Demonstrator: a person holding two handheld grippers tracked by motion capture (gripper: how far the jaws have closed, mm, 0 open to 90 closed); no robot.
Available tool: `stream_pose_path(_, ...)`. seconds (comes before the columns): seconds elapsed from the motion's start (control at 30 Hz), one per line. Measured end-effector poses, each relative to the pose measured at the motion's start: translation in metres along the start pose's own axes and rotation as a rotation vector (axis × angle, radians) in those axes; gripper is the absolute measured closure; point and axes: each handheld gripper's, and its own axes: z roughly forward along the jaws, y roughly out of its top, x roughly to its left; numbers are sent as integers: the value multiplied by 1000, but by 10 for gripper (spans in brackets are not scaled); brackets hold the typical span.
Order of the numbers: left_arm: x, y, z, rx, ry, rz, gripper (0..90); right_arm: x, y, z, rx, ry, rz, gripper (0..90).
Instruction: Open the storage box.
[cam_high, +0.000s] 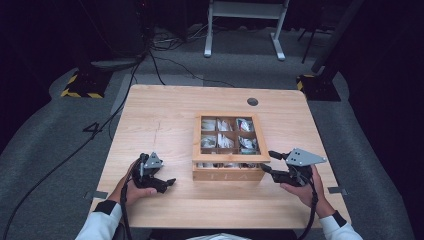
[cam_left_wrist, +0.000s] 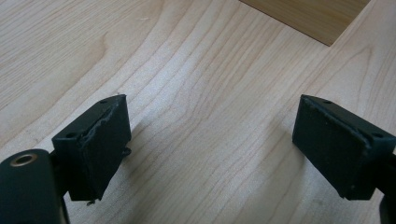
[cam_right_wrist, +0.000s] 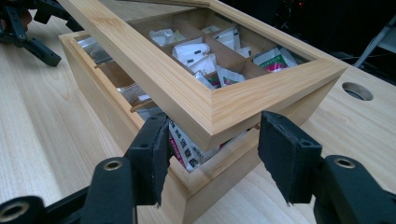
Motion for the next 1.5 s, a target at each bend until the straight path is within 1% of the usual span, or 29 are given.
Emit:
stream_pose_path(0.23,0,0,0,0,0,0,118,-2,7,-2,-27,-12,-9,440)
stream_pose_path(0.37,0,0,0,-1,1,0,118,-2,10,-4,-40,-17,-3,440)
stream_pose_path(0.4,0,0,0,-1,1,0,118,-3,11,-4,-43,-20,-9,440)
stream_pose_path(0.6,0,0,0,0,1,0,118,-4,15,-5,-59,-23,-7,436)
stream_pose_path(0.8,0,0,0,-1,1,0,118,-6,22,-5,-83,-35,-5,436)
stream_pose_path(0.87,0,0,0,-1,1,-1,118,-7,24,-5,-90,-38,-11,436)
stream_pose_path(0.93,0,0,0,-1,2,0,118,-7,25,-6,-89,-38,-6,436)
stream_pose_path(1.03,0,0,0,-1,1,-1,118,-8,26,-6,-92,-39,-14,436)
stream_pose_path(1.2,0,0,0,-2,2,-4,118,-8,28,-6,-94,-45,-13,436)
stream_pose_path(1.23,-1,0,0,0,3,-5,118,-8,28,-6,-94,-46,-13,436)
stream_pose_path(1.3,-2,3,0,20,10,-13,122,-8,29,-6,-96,-46,-14,436)
stream_pose_path(1.33,-2,5,0,27,11,-7,136,-8,29,-6,-95,-45,-14,435)
stream_pose_path(1.37,-4,7,-1,25,9,-4,178,-9,29,-6,-95,-45,-11,434)
stream_pose_path(1.4,-4,11,-2,13,-11,4,202,-9,29,-6,-96,-44,-9,434)
stream_pose_path(1.43,-5,15,-5,-16,-20,12,196,-9,29,-6,-95,-45,-9,435)
stream_pose_path(1.5,-8,26,-13,-74,-3,36,188,-9,30,-6,-98,-48,-14,434)
